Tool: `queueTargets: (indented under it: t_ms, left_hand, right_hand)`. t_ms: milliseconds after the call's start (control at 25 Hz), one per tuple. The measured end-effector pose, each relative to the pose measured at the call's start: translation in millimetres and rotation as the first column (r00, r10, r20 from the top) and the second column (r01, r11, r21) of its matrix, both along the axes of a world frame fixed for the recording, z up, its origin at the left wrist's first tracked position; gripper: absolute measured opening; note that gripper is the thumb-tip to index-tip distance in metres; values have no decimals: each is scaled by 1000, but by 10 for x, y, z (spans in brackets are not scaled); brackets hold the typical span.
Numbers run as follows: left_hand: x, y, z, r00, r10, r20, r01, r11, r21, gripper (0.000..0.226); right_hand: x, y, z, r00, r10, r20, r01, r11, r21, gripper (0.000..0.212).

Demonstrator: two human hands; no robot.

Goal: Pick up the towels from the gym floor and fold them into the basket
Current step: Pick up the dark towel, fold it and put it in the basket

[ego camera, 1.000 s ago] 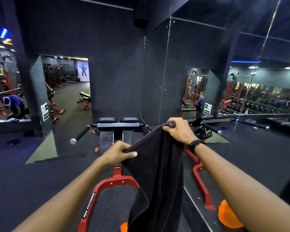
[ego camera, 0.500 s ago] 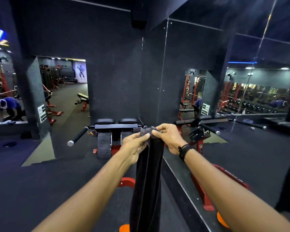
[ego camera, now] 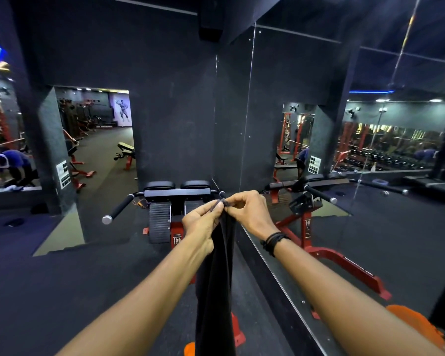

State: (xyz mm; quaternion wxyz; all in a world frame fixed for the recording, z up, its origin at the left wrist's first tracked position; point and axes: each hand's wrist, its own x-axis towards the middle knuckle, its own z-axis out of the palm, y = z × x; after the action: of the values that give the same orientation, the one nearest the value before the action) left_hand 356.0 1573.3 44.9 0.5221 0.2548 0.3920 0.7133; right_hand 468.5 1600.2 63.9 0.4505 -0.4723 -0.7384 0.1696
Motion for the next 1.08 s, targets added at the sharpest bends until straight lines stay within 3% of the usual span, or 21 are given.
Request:
queueTargets:
  t_ms: [200, 360, 520, 720, 880, 920, 1000, 1080]
  left_hand:
    - [34, -27, -71, 1000, 6, 14, -6, 999, 35, 31]
    - [55, -118, -46, 998, -23, -55, 28, 995, 94, 38]
    - [95, -178, -84, 994, -62, -92, 69, 995, 76, 35]
    - [120, -272, -119, 975, -191, -109, 203, 973, 107, 26]
    - [-66, -144, 47, 919, -73, -388, 150, 974, 170, 21]
    - [-118, -111, 129, 905, -36, -424, 126, 975, 186, 21]
    - [-214, -71, 296, 881, 23, -472, 99, 968, 231, 23]
    - [-300, -32, 413, 869, 70, -491, 81, 956, 281, 26]
  right_hand:
    - [-5, -29, -13, 993, 89, 81, -84, 995, -61, 15]
    - [54, -28, 1, 912, 286, -293, -374, 872, -316, 24]
    - [196, -36, 9, 878, 224, -422, -373, 873, -313, 13]
    - [398, 39, 7, 959, 236, -154, -258, 956, -141, 19]
    - [458, 9, -34, 946, 303, -113, -316, 941, -125, 24]
    - [481, 35, -100, 959, 283, -24, -284, 954, -92, 29]
    - [517, 74, -226, 941, 120, 315, -141, 989, 44, 30]
    - [585, 61, -306, 810, 22, 586, -52, 998, 35, 17]
